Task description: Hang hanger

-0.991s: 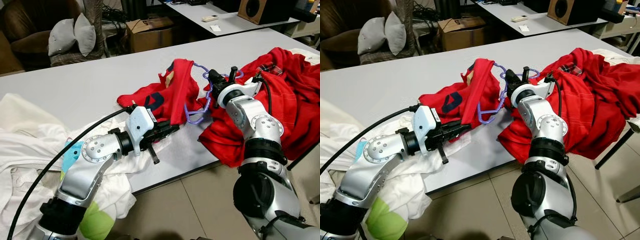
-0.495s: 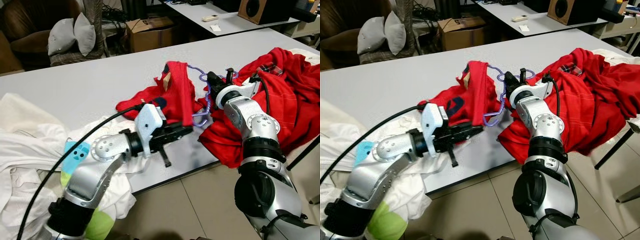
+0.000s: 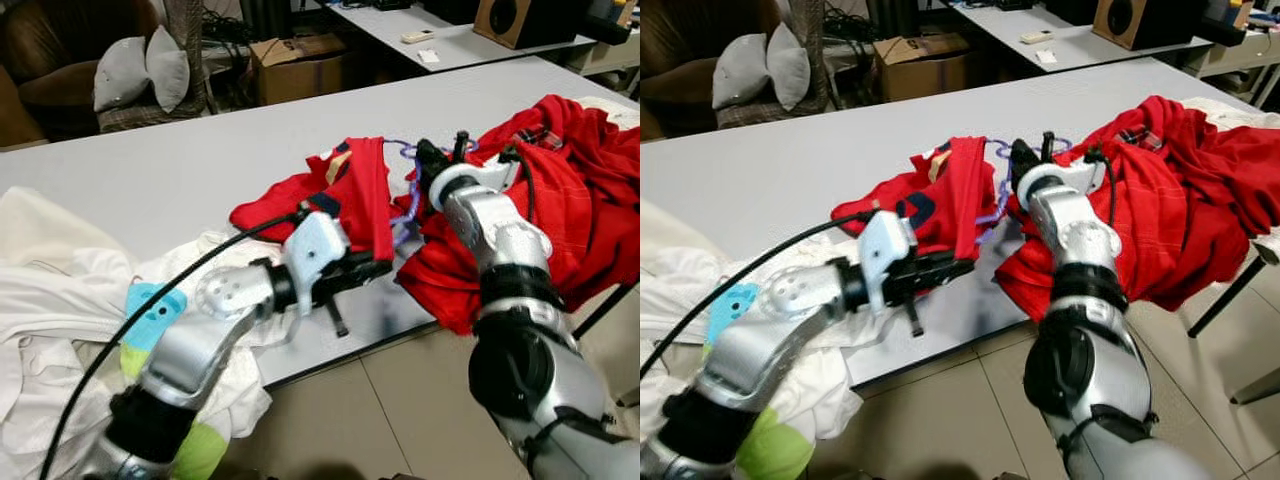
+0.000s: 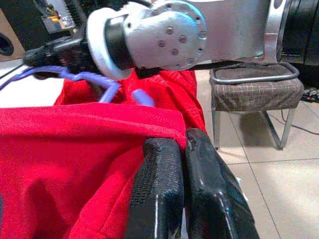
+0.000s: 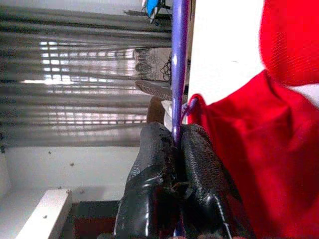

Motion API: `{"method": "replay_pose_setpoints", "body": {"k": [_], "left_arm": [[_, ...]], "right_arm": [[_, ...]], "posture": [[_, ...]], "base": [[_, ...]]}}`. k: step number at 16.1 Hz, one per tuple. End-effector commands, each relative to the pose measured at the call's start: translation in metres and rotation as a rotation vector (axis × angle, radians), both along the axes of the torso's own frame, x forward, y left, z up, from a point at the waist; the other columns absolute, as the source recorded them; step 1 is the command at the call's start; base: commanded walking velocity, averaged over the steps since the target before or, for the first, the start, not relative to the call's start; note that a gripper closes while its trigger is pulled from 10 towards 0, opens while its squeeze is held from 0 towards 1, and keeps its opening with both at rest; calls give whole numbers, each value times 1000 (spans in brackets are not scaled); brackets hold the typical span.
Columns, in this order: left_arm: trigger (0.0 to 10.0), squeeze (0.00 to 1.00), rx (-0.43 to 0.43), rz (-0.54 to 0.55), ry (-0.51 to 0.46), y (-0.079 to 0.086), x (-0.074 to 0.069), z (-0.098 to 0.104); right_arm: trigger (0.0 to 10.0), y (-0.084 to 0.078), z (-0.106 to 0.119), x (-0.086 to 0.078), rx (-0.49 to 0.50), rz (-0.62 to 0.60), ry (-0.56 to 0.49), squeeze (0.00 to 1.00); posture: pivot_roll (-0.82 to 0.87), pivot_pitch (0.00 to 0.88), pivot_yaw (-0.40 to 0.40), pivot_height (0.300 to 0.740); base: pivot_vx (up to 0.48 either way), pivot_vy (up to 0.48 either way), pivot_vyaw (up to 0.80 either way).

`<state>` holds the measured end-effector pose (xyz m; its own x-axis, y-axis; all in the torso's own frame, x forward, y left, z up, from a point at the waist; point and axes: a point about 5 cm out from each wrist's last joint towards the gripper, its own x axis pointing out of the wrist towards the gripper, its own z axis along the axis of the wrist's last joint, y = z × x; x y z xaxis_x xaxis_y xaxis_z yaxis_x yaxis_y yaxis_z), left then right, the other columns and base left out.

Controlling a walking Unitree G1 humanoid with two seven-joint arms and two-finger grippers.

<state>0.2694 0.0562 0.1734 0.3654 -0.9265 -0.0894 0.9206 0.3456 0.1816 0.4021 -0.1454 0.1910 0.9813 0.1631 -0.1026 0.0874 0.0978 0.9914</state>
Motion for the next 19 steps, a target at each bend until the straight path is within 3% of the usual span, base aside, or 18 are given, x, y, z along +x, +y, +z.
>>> {"method": "replay_pose_setpoints", "body": {"k": [1, 6, 9, 11, 13, 14, 15, 17, 19], "left_arm": [[0, 0, -11, -149, -20, -22, -15, 3], [0, 0, -177, -206, 24, -37, -16, 27], [0, 0, -239, -165, 49, -27, -9, 35], [0, 0, -261, -107, 57, -21, -1, 40], [588, 0, -251, -112, 63, -21, 1, 42], [667, 0, -224, -122, 59, -23, 0, 40], [2118, 0, -167, -130, 56, -26, -1, 34], [1922, 0, -101, -99, 41, -31, 1, 22], [2392, 0, -114, -63, 21, -32, 7, 26]], "right_arm": [[10000, -14, 16, 5, -34, -95, -61, 0], [10000, 4, -9, 6, -157, -131, 22, 0], [10000, 8, -9, 6, -209, -123, 8, 0], [10000, 16, -6, 6, -296, -60, -35, 0], [10000, 26, -2, 4, -357, 22, -83, 0], [10000, 27, 1, 4, -340, 25, -96, 0], [10000, 27, 8, 4, -289, 20, -115, 0], [10000, 28, 20, 4, -200, 15, -133, 0], [10000, 33, 18, 2, -254, 59, -136, 0]], "posture": [[-74, 0, 14, 740], [-61, 0, 12, 740], [-58, 0, 11, 740], [-58, 0, 14, 740], [-63, 0, 18, 740], [-67, 0, 22, 740], [-69, 0, 24, 740], [-82, 0, 34, 740], [-82, 0, 32, 740]], "base": [[0, 0, 0], [0, 0, 0], [0, 0, 0], [0, 0, 0], [0, 0, 0], [0, 0, 0], [0, 0, 0], [0, 0, 0], [0, 0, 0]]}}
